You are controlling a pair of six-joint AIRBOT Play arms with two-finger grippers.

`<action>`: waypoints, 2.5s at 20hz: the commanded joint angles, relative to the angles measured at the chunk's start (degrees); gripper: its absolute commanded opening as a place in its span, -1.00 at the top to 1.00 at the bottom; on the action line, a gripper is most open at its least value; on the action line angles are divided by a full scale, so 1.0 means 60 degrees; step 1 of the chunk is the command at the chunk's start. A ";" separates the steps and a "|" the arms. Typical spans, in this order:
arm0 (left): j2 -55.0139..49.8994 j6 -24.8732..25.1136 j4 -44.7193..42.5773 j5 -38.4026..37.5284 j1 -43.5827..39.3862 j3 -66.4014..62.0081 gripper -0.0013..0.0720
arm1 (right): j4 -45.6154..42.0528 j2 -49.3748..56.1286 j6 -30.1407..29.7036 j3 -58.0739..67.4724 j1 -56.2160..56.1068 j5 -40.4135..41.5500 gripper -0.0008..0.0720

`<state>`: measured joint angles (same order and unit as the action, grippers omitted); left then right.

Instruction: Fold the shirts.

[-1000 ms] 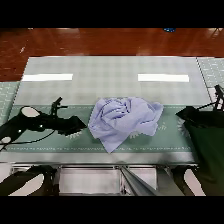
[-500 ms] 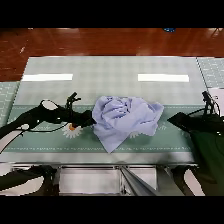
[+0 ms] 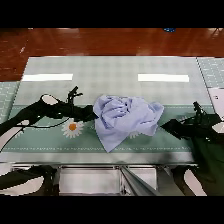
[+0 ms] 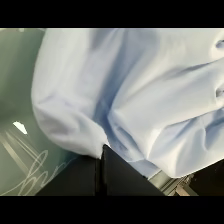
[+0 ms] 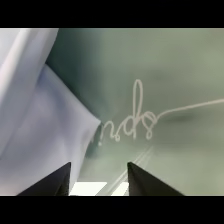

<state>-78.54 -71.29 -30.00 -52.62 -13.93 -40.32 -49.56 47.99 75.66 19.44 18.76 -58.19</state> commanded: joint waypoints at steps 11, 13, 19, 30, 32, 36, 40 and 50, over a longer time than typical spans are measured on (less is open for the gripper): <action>0.0055 0.0022 0.0007 -0.0084 0.0117 -0.0051 0.92 | 0.3752 0.4007 -0.2546 0.1483 -0.2404 0.0608 0.92; 0.0222 0.0073 0.0004 -0.0521 0.0561 -0.0324 0.92 | 0.3450 0.3606 -0.2430 0.2393 -0.2335 0.0135 0.93; 0.1887 0.0379 0.0011 -0.0710 0.2251 -0.2951 0.92 | 0.0146 0.2477 -0.0226 0.6586 -0.1738 -0.1133 0.93; 0.5384 0.0386 -0.0036 0.0200 0.5206 -0.9584 0.92 | -0.1330 0.0732 0.0550 1.5278 -0.1410 -0.2943 0.93; 0.6182 0.0379 -0.0510 0.0109 0.5770 -0.9602 0.92 | -0.2153 -0.0022 0.0812 1.5278 -0.1410 -0.3544 0.93; 0.7359 0.0339 -0.1690 -0.1242 0.6229 -0.9592 0.92 | -0.3606 -0.1297 0.1515 1.4677 -0.1413 -0.5034 0.93; 0.7522 -0.0550 -0.2364 -0.3406 0.6229 -0.8998 0.92 | -0.3067 -0.2619 0.1854 1.1540 -0.1413 -0.5778 0.93; 0.4849 -0.0419 -0.1716 -0.1228 0.4768 -0.2849 0.92 | -0.1253 -0.2124 0.1439 0.2951 -0.2794 -0.2124 0.93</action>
<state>-41.80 -75.99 -42.22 -66.67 19.53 -64.12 -58.87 31.31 85.54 47.62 5.91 -82.08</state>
